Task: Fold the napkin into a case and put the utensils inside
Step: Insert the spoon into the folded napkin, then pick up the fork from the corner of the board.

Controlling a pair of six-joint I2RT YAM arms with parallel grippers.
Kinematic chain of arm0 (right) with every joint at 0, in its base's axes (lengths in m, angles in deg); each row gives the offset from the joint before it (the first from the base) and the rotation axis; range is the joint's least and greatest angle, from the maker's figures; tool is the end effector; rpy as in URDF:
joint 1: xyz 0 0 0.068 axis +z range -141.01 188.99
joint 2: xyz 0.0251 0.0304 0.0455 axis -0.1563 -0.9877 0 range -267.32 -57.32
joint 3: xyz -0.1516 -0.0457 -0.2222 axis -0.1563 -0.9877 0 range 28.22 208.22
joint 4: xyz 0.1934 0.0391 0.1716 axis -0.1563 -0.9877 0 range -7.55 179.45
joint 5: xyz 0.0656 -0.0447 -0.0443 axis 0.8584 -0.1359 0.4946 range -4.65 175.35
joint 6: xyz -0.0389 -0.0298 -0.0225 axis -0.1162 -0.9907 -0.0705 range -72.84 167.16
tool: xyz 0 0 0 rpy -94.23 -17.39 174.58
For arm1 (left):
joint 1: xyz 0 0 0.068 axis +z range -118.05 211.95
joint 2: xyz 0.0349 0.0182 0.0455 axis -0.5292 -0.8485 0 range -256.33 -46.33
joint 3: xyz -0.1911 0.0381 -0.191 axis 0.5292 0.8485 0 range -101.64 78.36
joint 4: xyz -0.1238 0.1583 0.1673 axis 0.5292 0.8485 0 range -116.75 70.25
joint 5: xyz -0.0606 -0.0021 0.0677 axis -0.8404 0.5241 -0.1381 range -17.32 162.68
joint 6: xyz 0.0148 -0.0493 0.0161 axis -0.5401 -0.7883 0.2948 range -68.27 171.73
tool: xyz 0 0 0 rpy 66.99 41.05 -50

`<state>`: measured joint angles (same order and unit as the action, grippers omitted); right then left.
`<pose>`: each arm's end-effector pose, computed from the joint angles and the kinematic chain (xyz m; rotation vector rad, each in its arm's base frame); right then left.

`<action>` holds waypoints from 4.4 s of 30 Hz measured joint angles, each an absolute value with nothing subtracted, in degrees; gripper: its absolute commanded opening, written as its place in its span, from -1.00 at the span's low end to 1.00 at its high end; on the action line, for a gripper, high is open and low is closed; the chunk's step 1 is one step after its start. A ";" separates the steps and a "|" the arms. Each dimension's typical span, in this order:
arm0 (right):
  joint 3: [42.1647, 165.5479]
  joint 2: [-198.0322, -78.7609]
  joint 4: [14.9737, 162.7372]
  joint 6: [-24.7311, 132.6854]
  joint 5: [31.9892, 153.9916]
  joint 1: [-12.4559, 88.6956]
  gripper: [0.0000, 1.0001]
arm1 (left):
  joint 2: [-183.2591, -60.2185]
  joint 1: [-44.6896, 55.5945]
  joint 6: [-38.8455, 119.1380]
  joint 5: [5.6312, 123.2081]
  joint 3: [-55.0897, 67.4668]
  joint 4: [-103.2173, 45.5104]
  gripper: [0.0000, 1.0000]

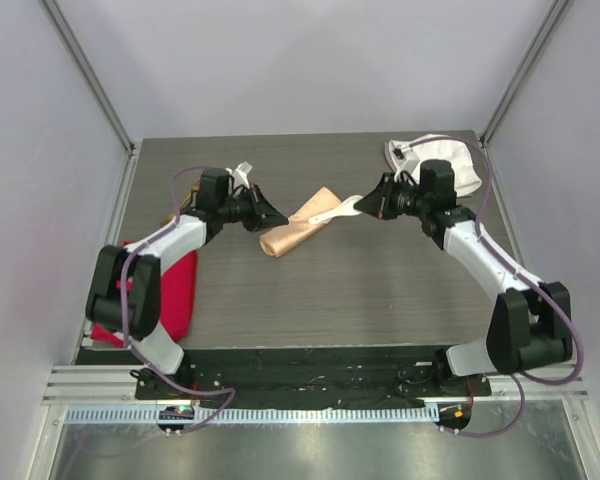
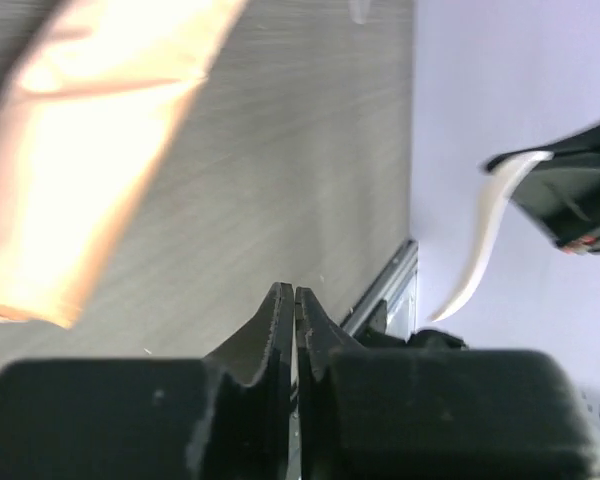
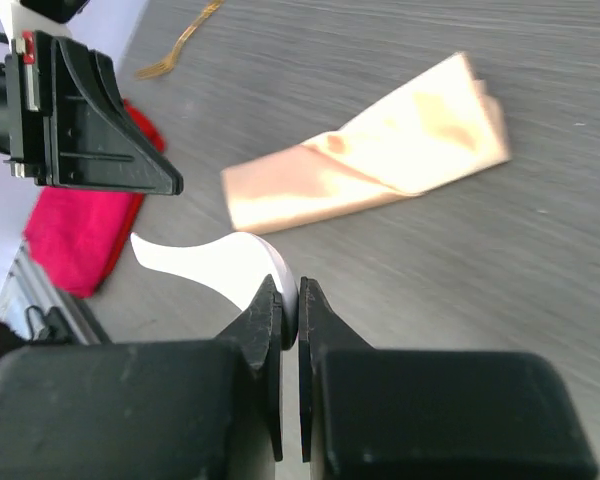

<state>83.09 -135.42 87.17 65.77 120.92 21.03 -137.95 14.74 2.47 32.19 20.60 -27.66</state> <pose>0.2963 0.0844 0.2860 -0.2917 2.0372 0.9602 0.3267 -0.1253 0.2358 -0.1911 2.3321 -1.3912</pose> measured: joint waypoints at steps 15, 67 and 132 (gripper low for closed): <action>117.30 -168.25 69.11 48.27 125.95 19.41 -0.98 | -154.99 19.79 6.97 36.02 11.99 -14.65 -1.00; 151.44 -198.17 49.14 44.51 118.28 31.56 -0.97 | -159.32 19.74 14.71 42.88 8.34 -9.34 -0.99; 89.35 -141.98 74.12 65.27 110.45 37.33 0.99 | -183.41 36.09 47.85 79.77 -39.29 22.26 -1.00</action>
